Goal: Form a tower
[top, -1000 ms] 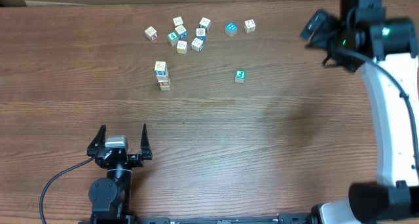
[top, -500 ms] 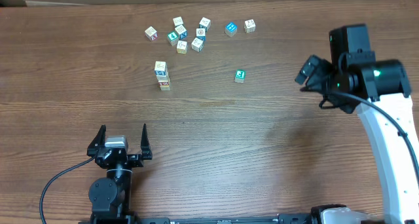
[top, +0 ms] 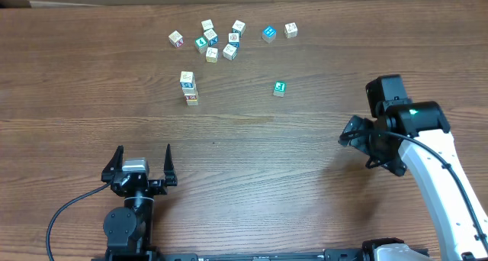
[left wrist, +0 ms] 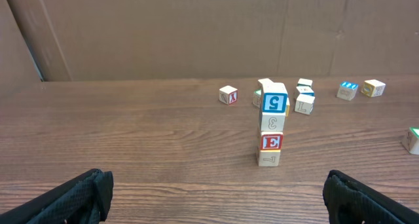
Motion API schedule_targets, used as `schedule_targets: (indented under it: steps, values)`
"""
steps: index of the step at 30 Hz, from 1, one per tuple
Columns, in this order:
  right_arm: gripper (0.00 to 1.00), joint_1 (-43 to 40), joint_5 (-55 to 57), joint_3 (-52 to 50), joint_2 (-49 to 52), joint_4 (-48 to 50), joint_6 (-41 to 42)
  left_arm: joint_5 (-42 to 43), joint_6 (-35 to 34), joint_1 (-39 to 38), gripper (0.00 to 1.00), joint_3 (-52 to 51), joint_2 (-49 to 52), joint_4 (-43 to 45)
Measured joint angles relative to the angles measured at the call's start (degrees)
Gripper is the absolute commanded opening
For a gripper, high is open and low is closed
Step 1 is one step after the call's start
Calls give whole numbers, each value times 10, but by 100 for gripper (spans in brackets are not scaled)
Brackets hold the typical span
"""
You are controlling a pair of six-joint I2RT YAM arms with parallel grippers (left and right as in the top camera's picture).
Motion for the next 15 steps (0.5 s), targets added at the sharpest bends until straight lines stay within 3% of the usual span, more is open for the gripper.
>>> schedule_targets:
  steps: [15]
  values:
    - [100,0,0,-8,0,10,0,0,0,0,100,0,0,0]
